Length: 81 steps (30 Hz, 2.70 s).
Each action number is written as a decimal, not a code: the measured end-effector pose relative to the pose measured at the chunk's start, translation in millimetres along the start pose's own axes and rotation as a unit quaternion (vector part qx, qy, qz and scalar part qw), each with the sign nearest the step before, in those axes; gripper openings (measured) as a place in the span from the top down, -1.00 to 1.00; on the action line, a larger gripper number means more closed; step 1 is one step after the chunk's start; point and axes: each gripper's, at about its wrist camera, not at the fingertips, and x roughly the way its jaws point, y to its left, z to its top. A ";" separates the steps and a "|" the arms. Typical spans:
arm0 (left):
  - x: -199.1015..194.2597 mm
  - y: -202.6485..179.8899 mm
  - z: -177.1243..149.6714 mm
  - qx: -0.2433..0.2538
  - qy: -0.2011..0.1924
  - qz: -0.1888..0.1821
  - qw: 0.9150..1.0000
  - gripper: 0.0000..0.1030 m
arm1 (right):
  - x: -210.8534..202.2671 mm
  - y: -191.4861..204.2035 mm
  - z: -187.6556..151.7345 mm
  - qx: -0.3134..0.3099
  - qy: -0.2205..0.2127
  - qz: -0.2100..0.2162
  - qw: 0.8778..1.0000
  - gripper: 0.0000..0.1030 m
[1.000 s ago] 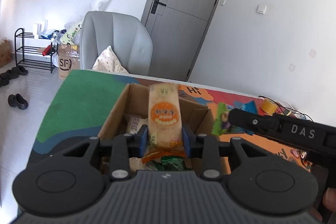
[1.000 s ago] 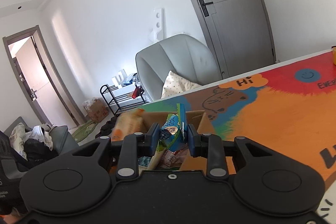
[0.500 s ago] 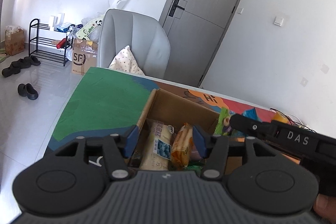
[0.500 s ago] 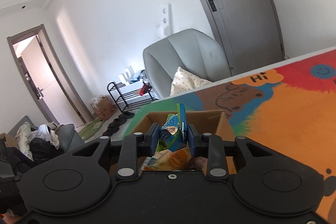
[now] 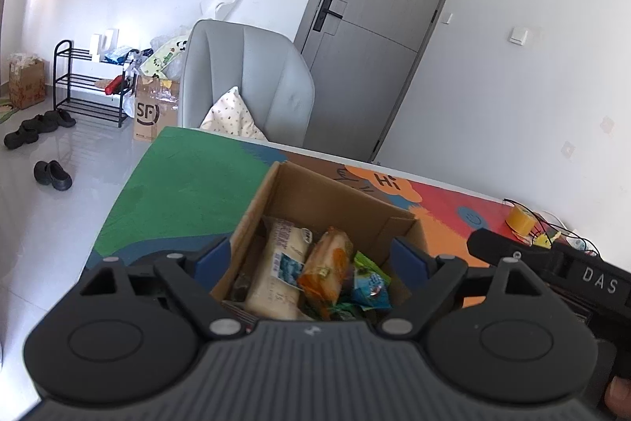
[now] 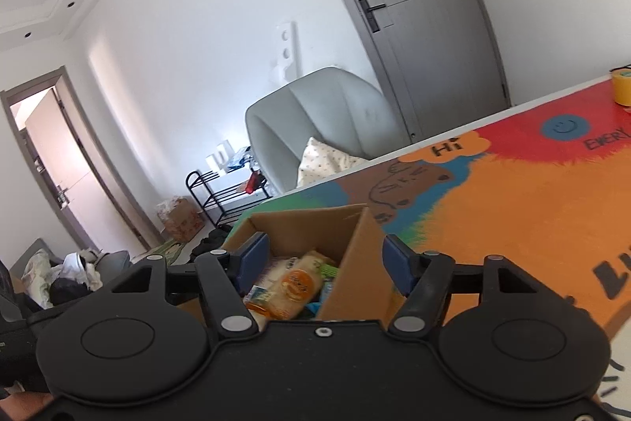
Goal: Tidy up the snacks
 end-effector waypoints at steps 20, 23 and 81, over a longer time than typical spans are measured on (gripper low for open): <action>-26.7 -61.6 -16.0 0.079 0.006 0.010 0.997 -0.90 | -62.8 -35.4 -2.5 0.018 -0.030 -0.025 0.999 -1.00; -32.9 -69.9 -18.0 0.090 0.007 0.007 0.996 -0.91 | -73.4 -39.1 -1.9 0.015 -0.035 -0.030 0.999 -1.00; -169.1 -56.7 -42.1 0.139 -0.021 0.000 0.990 -1.00 | -195.7 -5.0 -30.6 -0.083 -0.001 -0.082 0.993 -1.00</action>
